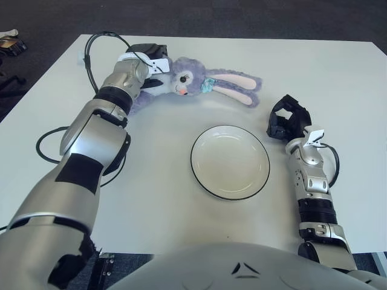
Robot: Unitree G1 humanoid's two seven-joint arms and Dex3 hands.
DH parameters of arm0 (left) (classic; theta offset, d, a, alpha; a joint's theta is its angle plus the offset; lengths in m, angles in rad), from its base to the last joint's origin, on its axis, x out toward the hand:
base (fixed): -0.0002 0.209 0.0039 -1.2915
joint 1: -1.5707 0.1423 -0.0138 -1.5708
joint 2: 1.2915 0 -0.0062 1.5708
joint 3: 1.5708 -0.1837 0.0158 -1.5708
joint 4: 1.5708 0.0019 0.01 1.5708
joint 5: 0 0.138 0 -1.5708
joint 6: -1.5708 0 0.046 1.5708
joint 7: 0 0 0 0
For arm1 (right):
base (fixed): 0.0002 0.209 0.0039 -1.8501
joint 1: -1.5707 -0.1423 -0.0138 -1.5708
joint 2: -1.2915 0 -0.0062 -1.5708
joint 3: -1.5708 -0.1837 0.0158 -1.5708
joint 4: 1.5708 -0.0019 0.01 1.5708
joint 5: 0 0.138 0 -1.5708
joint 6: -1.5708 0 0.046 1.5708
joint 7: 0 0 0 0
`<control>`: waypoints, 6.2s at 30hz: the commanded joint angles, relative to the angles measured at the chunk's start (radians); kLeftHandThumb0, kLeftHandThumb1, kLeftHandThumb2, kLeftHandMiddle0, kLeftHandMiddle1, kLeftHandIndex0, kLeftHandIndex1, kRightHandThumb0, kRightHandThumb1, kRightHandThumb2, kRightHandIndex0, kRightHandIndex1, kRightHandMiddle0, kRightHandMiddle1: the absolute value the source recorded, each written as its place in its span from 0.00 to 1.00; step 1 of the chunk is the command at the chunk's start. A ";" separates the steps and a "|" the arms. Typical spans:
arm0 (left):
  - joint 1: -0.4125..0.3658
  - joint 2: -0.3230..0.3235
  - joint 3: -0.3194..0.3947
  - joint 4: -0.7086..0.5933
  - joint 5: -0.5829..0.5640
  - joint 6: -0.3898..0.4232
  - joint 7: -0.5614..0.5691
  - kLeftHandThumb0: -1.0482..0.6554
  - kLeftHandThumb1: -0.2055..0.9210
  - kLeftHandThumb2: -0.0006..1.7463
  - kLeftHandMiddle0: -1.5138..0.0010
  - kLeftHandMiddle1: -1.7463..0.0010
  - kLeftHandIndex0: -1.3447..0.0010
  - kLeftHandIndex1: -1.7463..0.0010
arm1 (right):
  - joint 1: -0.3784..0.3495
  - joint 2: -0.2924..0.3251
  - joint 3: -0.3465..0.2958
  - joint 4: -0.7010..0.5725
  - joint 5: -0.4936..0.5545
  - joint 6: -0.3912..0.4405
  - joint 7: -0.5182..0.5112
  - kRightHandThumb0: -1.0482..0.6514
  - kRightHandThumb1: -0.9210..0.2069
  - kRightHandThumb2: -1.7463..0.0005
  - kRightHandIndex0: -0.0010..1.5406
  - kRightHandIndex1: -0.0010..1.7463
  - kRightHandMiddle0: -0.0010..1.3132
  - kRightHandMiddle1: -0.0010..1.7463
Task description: Put the doll into the plate.
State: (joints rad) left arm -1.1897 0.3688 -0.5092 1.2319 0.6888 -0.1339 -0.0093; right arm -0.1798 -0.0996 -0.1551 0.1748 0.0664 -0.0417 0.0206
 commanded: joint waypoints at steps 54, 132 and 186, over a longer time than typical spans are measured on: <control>-0.025 0.118 0.043 -0.284 -0.026 -0.093 -0.192 0.62 0.07 1.00 0.36 0.10 0.45 0.00 | 0.031 -0.046 0.036 0.087 0.014 0.052 0.079 0.33 0.55 0.23 0.87 1.00 0.48 1.00; 0.033 0.159 0.172 -0.649 -0.144 -0.084 -0.418 0.62 0.07 1.00 0.35 0.10 0.45 0.00 | -0.167 -0.103 0.025 0.187 0.017 0.133 0.041 0.34 0.50 0.27 0.71 1.00 0.44 1.00; 0.125 0.129 0.225 -0.992 -0.190 0.163 -0.512 0.62 0.10 1.00 0.38 0.06 0.47 0.00 | -0.252 -0.145 0.211 0.132 -0.174 -0.065 0.114 0.43 0.70 0.23 0.11 0.67 0.02 0.85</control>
State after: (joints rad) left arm -1.0726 0.5039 -0.2840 0.2525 0.4843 0.0180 -0.5377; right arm -0.4400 -0.2302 0.0510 0.3286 -0.1058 -0.0593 0.1157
